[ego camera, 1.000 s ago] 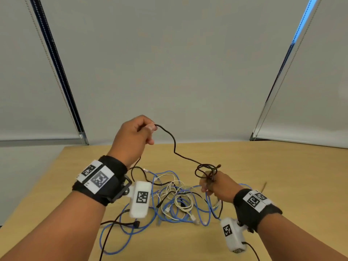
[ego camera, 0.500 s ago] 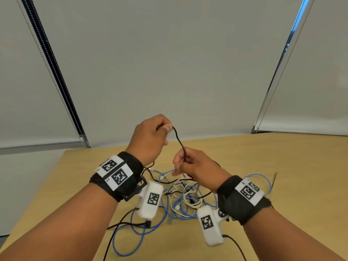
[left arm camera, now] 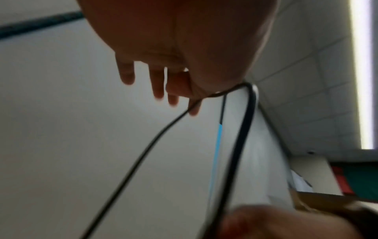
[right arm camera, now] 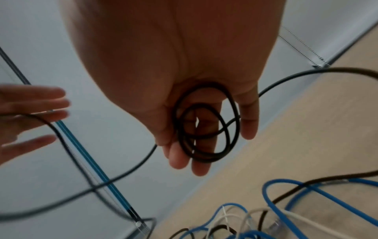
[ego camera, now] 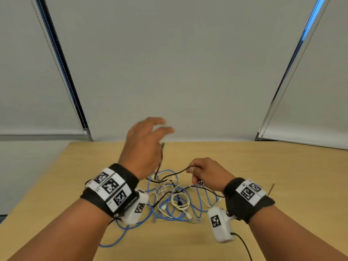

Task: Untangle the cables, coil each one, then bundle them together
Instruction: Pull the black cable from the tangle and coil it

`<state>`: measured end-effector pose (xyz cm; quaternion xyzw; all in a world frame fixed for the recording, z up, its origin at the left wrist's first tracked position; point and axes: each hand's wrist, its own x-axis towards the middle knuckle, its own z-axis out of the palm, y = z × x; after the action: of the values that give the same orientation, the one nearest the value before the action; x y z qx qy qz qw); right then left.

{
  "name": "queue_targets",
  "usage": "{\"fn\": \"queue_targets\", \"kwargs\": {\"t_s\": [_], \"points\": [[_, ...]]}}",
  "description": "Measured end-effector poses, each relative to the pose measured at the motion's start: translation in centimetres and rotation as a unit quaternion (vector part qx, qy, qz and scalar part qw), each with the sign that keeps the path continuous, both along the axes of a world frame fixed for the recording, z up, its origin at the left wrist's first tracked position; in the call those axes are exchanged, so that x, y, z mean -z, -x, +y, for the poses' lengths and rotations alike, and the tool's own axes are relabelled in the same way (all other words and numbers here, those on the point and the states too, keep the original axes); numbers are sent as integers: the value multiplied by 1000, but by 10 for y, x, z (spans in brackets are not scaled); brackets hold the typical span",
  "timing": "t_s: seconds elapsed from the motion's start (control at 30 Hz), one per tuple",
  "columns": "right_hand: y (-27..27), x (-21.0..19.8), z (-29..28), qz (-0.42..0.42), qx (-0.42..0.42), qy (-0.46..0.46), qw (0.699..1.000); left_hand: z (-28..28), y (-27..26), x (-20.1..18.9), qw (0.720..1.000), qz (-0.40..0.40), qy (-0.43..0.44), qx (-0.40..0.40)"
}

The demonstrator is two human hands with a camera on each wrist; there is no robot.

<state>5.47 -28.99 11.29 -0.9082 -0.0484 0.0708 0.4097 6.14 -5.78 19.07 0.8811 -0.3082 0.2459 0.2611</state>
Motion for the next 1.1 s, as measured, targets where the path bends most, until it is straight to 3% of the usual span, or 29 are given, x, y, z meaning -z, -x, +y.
{"fn": "queue_targets", "kwargs": {"t_s": [0.07, 0.17, 0.3, 0.37, 0.5, 0.6, 0.73, 0.87, 0.97, 1.1], "points": [[-3, -7, -4, -10, -5, 10, 1000, -20, 12, 3, 993, 102, 16, 59], [-5, -16, -8, -25, -23, 0, 999, -34, 11, 7, 962, 243, 121, 38], [-1, -27, -5, -31, -77, -141, 986, -50, 9, 21, 956, 287, -57, -35], [-3, -32, -5, -41, -85, -177, 980, -50, 7, 26, 949, 306, -63, -35], [-4, -29, -21, 53, -90, -200, 974, -26, -8, 6, 964, 256, -35, -56], [1, -16, -41, 128, -91, -264, 952, 6, -25, -16, 970, 206, 72, -105], [8, 7, -70, 147, -49, -366, 918, 45, -43, -28, 962, 171, 156, -147], [16, 26, -86, 134, 52, -358, 923, 80, -54, -29, 931, 167, 262, -191], [17, 28, -79, 107, 88, -307, 941, 85, -59, -19, 938, 200, 208, -193], [14, 18, -55, 45, 118, -253, 959, 69, -55, -14, 949, 237, -7, -208]]}}
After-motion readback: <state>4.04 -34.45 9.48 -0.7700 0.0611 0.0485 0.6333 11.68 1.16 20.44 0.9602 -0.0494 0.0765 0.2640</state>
